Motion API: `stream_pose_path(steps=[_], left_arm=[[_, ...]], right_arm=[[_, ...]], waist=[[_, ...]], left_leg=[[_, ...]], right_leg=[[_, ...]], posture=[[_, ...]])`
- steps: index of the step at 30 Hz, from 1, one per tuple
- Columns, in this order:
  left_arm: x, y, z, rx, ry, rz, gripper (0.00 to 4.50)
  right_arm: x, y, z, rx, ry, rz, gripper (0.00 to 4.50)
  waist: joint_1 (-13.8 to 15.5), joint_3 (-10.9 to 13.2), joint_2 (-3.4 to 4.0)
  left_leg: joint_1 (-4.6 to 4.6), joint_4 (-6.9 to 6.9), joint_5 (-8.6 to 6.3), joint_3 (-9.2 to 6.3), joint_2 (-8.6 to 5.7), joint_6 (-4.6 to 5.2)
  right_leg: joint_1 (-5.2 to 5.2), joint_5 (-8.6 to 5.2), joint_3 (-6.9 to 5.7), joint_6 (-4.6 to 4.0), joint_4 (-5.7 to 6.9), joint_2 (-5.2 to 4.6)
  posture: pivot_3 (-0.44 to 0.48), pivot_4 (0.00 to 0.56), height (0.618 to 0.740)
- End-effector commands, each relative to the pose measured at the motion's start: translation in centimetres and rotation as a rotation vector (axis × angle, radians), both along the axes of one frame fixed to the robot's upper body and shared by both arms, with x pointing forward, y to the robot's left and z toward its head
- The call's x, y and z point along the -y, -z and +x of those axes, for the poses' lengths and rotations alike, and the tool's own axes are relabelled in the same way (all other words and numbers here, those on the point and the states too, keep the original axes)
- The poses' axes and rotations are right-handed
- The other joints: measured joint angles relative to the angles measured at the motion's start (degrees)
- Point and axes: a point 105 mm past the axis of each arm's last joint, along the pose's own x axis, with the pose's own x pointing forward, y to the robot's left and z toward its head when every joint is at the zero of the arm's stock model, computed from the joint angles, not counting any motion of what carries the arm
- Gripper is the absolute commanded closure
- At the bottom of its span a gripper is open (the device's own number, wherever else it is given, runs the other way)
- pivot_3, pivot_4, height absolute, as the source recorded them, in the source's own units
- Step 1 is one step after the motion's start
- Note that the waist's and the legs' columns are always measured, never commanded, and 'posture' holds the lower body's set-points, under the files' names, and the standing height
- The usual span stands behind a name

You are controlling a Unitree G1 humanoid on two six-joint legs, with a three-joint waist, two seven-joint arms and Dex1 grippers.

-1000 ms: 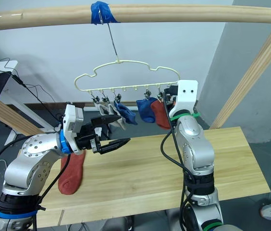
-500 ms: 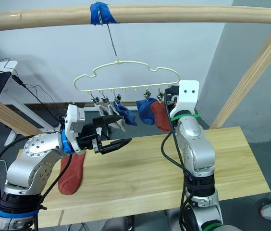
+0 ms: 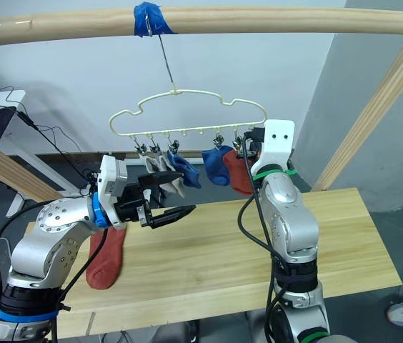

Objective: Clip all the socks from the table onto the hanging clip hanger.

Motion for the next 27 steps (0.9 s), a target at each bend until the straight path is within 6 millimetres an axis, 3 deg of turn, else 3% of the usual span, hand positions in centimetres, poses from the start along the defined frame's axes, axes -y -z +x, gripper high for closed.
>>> stream_pose_path(steps=[1,22,27], left_arm=[[0.2,-0.9,-0.3,0.05,0.018,-0.002,0.0],[-0.1,-0.5,-0.2,0.043,-0.005,-0.01,0.0],[-0.6,0.3,0.1,0.015,-0.098,-0.063,0.0]], right_arm=[[0.2,-1.9,-0.7,0.083,0.003,0.025,4.41],[0.2,-1.8,-0.8,0.087,-0.001,0.014,4.41],[0.2,-2.3,-0.8,0.092,-0.007,0.033,4.41]], waist=[[0.0,0.0,0.0],[-0.02,0.0,0.0],[-0.08,0.0,0.0]], left_leg=[[0.0,0.0,0.0,0.0,0.0,0.0],[0.0,0.0,0.0,0.0,0.0,0.0],[0.0,0.0,0.0,0.0,0.0,0.0]], right_leg=[[0.0,0.0,0.0,0.0,0.0,0.0],[0.0,0.0,0.0,0.0,0.0,0.0],[0.0,0.0,0.01,0.0,0.0,0.0]], posture=[[-0.257,0.207,0.74],[-0.254,0.203,0.74],[-0.253,0.206,0.74]])
